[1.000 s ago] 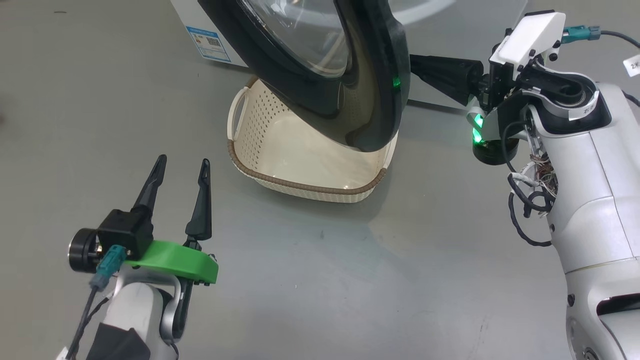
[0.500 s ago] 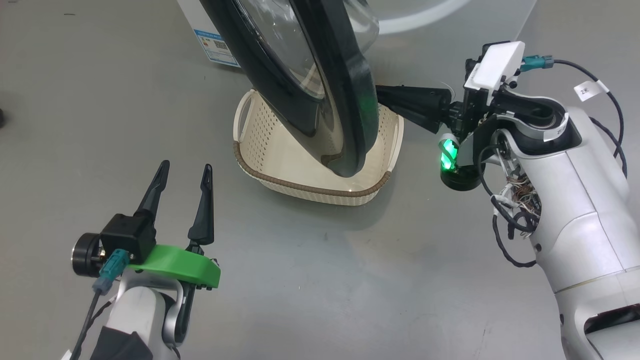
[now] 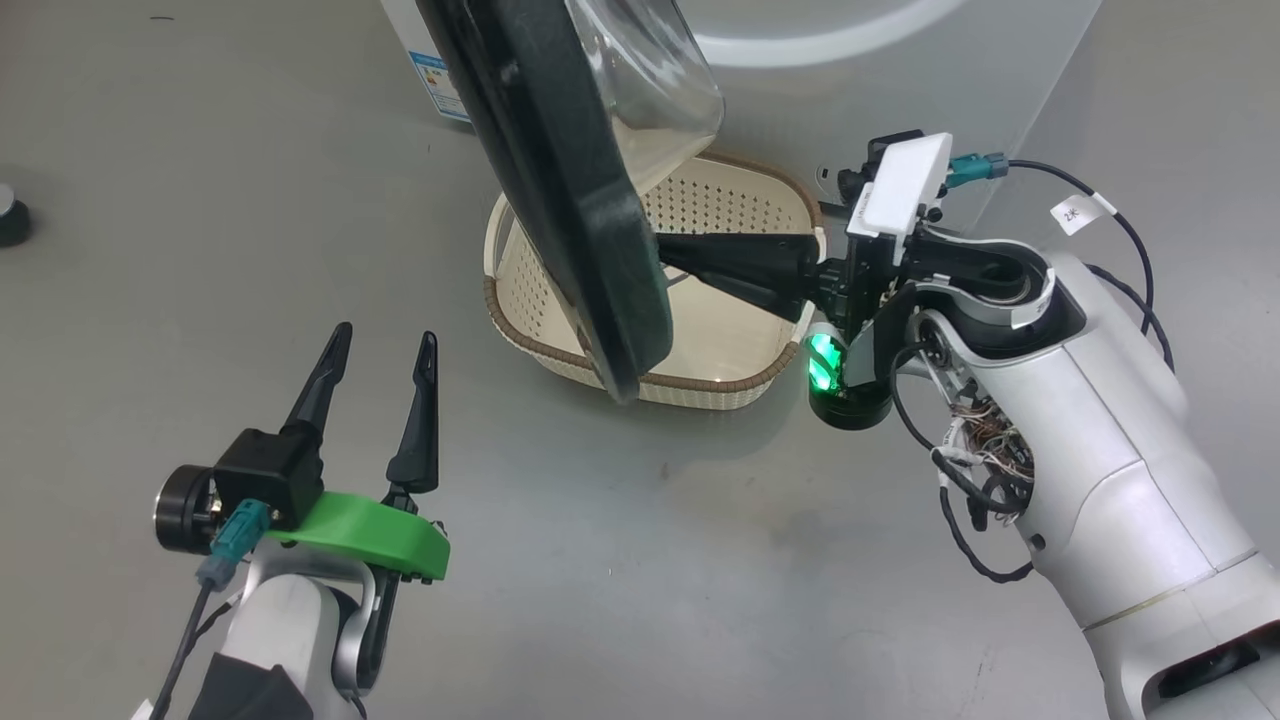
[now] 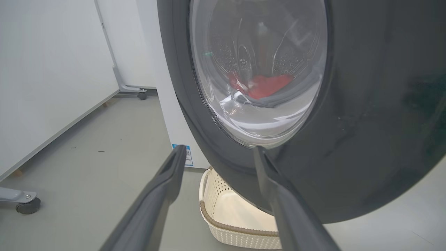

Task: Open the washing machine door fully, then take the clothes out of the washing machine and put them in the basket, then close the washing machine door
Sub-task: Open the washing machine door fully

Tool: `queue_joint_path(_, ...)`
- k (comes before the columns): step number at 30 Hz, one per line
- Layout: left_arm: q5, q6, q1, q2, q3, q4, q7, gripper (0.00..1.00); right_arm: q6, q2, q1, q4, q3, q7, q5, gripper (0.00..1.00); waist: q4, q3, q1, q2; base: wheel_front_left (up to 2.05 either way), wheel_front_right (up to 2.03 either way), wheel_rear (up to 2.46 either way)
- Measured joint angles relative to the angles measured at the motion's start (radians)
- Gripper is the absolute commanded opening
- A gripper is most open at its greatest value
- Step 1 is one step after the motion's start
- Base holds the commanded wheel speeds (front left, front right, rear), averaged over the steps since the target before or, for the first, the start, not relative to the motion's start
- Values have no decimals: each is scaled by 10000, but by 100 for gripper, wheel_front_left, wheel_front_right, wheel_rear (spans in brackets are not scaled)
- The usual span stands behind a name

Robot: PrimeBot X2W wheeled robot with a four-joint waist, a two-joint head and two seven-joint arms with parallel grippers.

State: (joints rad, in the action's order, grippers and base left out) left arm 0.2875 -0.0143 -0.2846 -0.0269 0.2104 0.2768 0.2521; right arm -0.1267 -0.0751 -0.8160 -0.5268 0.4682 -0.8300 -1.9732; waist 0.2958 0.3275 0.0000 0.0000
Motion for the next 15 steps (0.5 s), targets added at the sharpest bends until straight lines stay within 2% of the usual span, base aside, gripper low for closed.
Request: queue_joint_path(15, 29, 15, 21, 0, 178, -35, 0, 100, 0, 0, 45, 719, 1735, 918, -819, 0, 158, 112, 0, 0, 0, 0, 0)
